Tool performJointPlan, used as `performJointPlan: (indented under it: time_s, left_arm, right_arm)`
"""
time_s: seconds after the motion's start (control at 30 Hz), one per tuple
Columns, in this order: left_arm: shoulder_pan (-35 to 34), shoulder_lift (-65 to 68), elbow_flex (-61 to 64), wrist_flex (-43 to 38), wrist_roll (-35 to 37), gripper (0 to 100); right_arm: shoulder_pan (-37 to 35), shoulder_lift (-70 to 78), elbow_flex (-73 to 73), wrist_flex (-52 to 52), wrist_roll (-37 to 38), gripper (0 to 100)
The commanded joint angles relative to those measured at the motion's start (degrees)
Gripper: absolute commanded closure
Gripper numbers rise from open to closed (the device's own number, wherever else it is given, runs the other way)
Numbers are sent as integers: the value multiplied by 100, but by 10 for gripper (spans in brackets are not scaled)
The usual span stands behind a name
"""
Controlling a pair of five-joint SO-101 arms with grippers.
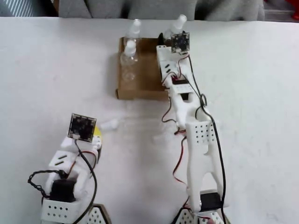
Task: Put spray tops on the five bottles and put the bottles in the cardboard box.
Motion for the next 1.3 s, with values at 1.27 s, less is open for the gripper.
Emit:
performJointPlan:
  time_s: [1.27]
  left_arm:
    - [-31, -66, -18, -132, -44, 976]
  right_arm:
    - [-48, -848, -334, 576, 1530, 973]
